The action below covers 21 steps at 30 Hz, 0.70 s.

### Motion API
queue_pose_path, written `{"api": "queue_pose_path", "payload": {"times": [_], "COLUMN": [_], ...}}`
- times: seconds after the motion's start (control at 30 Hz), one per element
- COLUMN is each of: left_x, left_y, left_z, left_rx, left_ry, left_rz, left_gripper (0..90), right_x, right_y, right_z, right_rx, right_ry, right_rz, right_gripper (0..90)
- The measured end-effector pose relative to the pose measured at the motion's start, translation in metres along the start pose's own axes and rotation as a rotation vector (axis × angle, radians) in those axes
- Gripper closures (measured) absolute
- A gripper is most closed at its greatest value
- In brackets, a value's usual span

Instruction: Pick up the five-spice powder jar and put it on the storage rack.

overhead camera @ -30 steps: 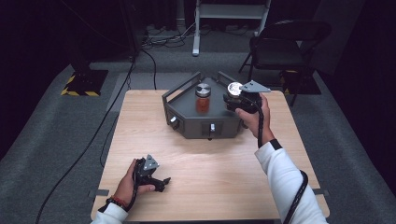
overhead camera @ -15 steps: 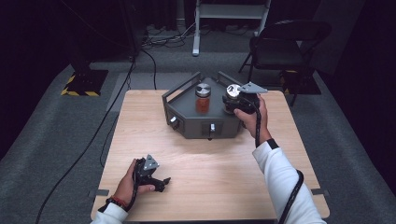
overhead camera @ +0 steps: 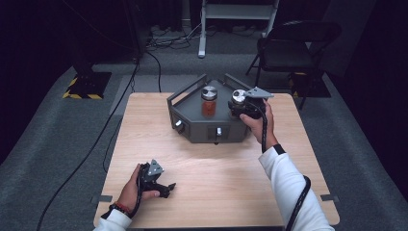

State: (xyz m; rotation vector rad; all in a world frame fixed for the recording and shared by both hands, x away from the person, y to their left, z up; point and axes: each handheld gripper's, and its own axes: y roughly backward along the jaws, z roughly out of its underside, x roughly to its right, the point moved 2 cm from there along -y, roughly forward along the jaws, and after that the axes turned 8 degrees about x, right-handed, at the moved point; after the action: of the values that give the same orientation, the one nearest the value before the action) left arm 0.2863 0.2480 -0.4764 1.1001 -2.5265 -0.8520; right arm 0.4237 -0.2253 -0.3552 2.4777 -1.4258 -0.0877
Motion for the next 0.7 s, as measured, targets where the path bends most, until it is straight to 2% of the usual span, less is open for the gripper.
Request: {"api": "queue_pose_path", "payload": {"times": [0.33,0.47,0.57,0.67,0.7], "left_x": [0.0,-0.0002,-0.0002,-0.0003,-0.0003], "left_y": [0.0,0.0,0.0,0.0,0.0], "left_z": [0.0,0.0,0.0,0.0,0.0], "left_rx": [0.0,0.0,0.0,0.0,0.0], "left_ry": [-0.001,-0.004,-0.004,-0.004,-0.004], "left_rz": [0.0,0.004,0.004,0.004,0.004], "left_gripper": [0.1,0.1,0.1,0.1,0.1], "right_x": [0.0033,0.0,-0.0011,-0.0037,-0.0045], "right_y": [-0.0026,-0.005,-0.0059,-0.0049,-0.0042], "right_z": [0.0035,0.004,0.0033,-0.0001,-0.0013], "right_rx": [-0.002,-0.018,-0.038,-0.065,-0.075], "right_ry": [-0.031,-0.017,0.015,0.073,0.095], "right_rz": [0.001,0.018,0.022,0.03,0.029], "right_gripper": [30.1,25.5,20.6,8.6,7.4]}}
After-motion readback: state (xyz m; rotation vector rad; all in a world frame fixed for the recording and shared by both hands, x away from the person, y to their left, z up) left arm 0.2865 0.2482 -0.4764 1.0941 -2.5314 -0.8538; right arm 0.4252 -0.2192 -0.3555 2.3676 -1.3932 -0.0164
